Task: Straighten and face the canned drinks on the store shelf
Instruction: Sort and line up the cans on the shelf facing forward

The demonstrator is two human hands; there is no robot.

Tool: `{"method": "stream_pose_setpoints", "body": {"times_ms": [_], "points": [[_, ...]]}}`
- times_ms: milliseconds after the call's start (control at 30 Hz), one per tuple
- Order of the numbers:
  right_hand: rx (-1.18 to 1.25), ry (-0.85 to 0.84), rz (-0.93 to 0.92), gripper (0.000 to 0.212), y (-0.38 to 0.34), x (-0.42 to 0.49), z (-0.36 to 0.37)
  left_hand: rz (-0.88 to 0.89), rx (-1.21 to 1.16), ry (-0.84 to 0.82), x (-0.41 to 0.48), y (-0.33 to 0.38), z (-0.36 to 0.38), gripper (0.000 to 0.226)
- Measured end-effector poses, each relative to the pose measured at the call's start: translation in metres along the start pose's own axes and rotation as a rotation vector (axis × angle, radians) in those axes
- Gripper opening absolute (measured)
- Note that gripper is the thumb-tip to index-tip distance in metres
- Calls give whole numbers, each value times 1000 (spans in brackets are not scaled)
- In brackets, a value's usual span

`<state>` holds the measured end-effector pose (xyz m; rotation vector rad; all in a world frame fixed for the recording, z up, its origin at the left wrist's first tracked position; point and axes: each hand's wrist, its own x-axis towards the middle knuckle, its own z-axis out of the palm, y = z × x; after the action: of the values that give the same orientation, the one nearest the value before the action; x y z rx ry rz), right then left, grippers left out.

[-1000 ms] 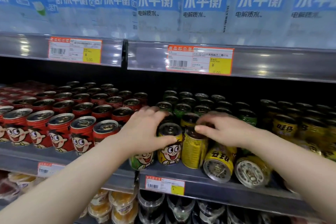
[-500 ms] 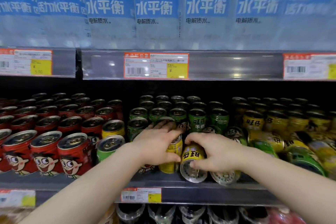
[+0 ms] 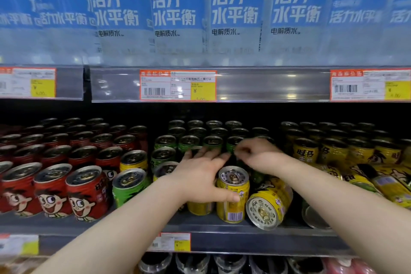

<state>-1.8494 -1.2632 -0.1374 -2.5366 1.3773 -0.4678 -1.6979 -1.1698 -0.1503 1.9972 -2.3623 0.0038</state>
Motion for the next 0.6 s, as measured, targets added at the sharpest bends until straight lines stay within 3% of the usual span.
{"method": "stream_pose_setpoints", "body": {"times_ms": [133,233,433,500,600], "points": [[-385,-136,139,60,23,6,-2,17,19,-46,3,2,5,88],[-315,-208,165,67,30,7,10,5,20,-34,4,0,8,86],[-16,-67,24,80,33,2,9,1,36,-24,4,1,8,86],[-25,-22,-69,74,35,-1,3,-2,40,-23,4,2,7,86],[29,-44,-181,48,40,-3,-6,-8,36,-20,3,3,7,87]]}}
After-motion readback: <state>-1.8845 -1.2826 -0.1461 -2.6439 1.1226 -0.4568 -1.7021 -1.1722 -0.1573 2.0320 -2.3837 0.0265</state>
